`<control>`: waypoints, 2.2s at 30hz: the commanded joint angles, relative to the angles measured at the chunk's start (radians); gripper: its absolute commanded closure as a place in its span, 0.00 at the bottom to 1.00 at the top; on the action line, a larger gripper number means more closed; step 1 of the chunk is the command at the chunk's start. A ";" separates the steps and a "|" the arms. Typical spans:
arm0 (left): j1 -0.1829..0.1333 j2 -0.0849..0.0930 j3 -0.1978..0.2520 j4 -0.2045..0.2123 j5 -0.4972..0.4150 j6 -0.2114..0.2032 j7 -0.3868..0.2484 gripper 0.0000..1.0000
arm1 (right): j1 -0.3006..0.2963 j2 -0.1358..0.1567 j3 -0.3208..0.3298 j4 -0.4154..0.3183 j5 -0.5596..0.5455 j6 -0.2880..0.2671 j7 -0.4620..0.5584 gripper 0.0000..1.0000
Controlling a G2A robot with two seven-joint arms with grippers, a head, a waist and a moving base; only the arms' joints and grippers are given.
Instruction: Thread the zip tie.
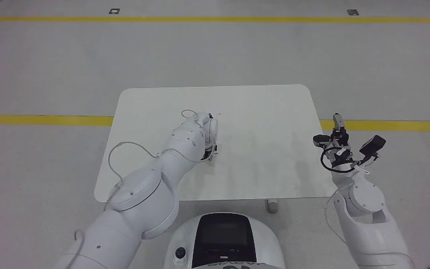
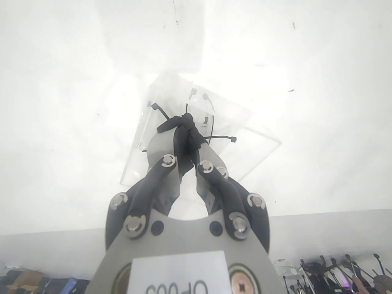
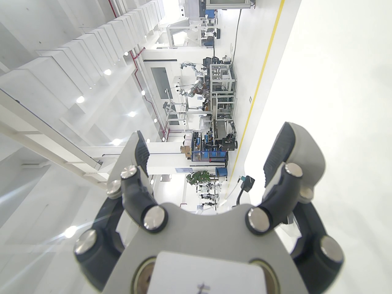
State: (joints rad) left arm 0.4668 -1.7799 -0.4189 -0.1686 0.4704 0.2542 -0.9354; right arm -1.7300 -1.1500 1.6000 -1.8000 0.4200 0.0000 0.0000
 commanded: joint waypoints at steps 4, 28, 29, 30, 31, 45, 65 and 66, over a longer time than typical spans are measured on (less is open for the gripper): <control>-0.010 0.002 0.002 -0.008 -0.003 -0.007 -0.005 1.00 | 0.000 0.000 0.000 0.000 0.000 0.000 0.000 0.00; -0.028 0.037 0.014 -0.084 0.001 -0.010 -0.072 1.00 | 0.000 0.000 0.000 0.000 0.000 0.000 0.000 0.00; -0.028 0.041 0.014 -0.090 0.001 -0.008 -0.076 1.00 | 0.000 0.000 0.000 0.000 0.000 0.000 0.000 0.00; -0.028 0.044 0.015 -0.095 0.005 -0.007 -0.082 1.00 | 0.000 0.000 0.000 0.000 0.000 0.000 0.000 0.00; -0.030 0.047 0.015 -0.103 0.005 -0.005 -0.087 1.00 | 0.000 0.000 0.000 0.000 0.000 0.000 0.000 0.00; -0.018 0.106 0.039 -0.250 0.089 0.053 -0.195 1.00 | 0.000 0.000 0.000 0.000 0.000 0.000 0.000 0.00; 0.045 0.200 0.010 -0.441 0.143 0.083 -0.251 1.00 | 0.000 0.000 0.000 0.000 0.000 0.000 0.000 0.00; 0.048 0.203 0.009 -0.447 0.145 0.084 -0.251 1.00 | 0.000 0.000 0.000 0.000 0.000 0.000 0.000 0.00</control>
State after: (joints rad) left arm 0.5118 -1.5801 -0.4085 -0.6095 0.6134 0.3374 -1.1860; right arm -1.7300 -1.1500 1.6000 -1.8000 0.4200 0.0000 0.0000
